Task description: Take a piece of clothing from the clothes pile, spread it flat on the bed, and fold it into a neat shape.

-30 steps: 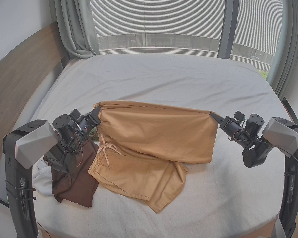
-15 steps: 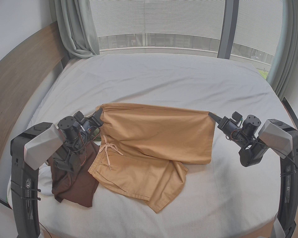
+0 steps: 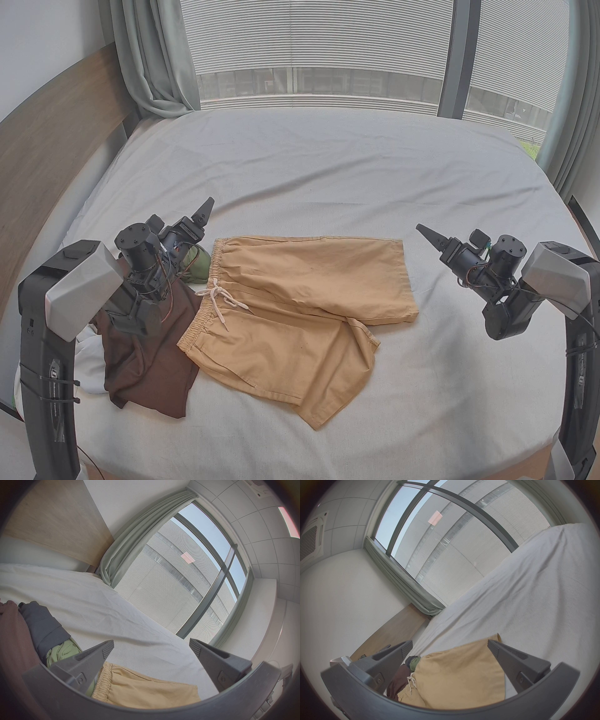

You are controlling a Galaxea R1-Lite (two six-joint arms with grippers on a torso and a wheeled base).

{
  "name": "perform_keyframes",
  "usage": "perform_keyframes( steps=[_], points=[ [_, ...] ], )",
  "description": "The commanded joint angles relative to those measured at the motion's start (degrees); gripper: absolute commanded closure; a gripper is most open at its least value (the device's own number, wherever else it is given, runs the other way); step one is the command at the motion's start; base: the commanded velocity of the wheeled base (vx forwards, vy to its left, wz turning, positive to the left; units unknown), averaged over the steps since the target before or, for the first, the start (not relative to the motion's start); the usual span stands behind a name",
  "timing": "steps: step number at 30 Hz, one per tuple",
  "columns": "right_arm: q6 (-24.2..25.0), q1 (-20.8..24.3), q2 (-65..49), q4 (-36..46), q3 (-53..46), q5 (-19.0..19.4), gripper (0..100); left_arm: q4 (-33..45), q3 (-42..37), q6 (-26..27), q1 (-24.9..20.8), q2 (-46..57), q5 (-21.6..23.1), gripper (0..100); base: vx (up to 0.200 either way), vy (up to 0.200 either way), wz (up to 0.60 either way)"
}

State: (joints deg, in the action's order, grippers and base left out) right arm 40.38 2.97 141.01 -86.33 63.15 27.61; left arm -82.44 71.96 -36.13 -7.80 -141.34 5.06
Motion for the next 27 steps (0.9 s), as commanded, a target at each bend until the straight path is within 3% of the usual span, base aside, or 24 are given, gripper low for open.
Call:
perform_keyframes(
  steps=[1,6,11,15,21,27],
  points=[
    [-1.0,2.0,-6.8,-1.9,-11.9,0.1,0,0.8,-6.2,0.1,-0.5,5.8,-1.1,0,0.000,0.000,0.00],
    [-5.4,5.6,-10.7,-1.9,-22.0,0.1,0,0.1,-18.9,1.3,-1.0,13.5,0.1,0,0.000,0.000,0.00],
    [-9.1,8.5,-10.8,-2.0,-28.2,0.1,0,-2.4,-30.1,5.0,0.1,17.3,4.7,0,0.000,0.000,0.00],
    [-9.4,9.8,-10.1,-2.0,-30.7,0.1,0,-5.1,-37.6,6.3,0.3,18.3,7.4,0,0.000,0.000,0.00],
    [-10.3,10.8,-4.6,-2.0,-31.8,0.1,0,-6.3,-40.0,10.2,0.3,17.5,7.9,0,0.000,0.000,0.00],
    [-11.3,11.7,0.3,-2.0,-31.3,0.1,0,-6.3,-40.0,10.3,0.4,17.5,8.0,0,0.000,0.000,0.00]
  ],
)
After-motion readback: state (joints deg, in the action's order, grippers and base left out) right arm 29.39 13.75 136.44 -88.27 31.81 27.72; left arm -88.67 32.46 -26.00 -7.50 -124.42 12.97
